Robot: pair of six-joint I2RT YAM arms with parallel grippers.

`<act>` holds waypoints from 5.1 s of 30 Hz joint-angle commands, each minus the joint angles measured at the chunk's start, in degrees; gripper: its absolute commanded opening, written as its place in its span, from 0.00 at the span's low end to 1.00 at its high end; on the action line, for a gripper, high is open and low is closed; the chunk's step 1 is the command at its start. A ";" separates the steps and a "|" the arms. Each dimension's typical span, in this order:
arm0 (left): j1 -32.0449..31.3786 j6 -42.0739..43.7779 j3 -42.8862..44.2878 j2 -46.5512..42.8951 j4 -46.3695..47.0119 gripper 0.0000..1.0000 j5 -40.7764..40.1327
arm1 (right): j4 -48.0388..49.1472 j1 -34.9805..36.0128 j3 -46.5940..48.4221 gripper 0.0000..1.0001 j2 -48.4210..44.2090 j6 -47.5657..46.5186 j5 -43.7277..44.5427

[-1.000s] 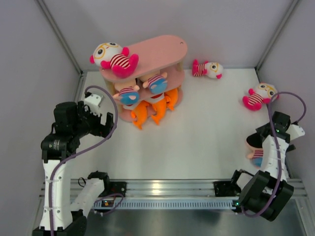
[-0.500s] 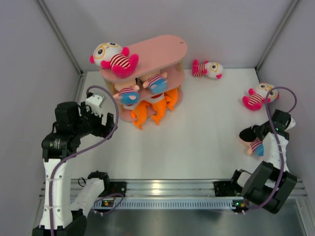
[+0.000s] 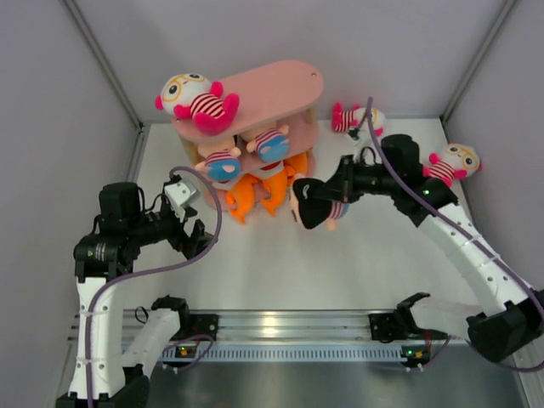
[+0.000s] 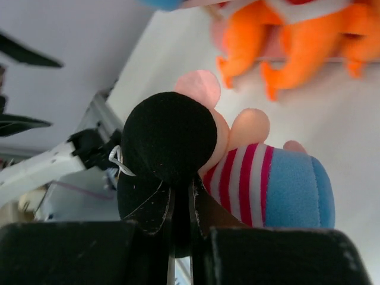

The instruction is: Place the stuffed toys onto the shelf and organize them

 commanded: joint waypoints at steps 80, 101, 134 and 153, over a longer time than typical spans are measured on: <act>6.92 -26.85 16.80 18.97 -5.19 0.00 9.27 | 128.13 52.55 -30.04 0.68 39.46 -156.20 51.31; 6.92 -26.59 16.62 19.76 -5.28 0.00 9.79 | 128.04 48.86 -27.49 0.73 37.62 -160.68 47.53; 6.92 -25.53 18.47 19.50 -6.68 0.00 11.90 | 128.04 48.16 -21.71 0.44 37.97 -162.44 45.51; 6.92 -25.18 22.95 22.66 -6.77 0.00 9.45 | 115.21 56.42 -27.40 0.00 28.30 -151.46 61.77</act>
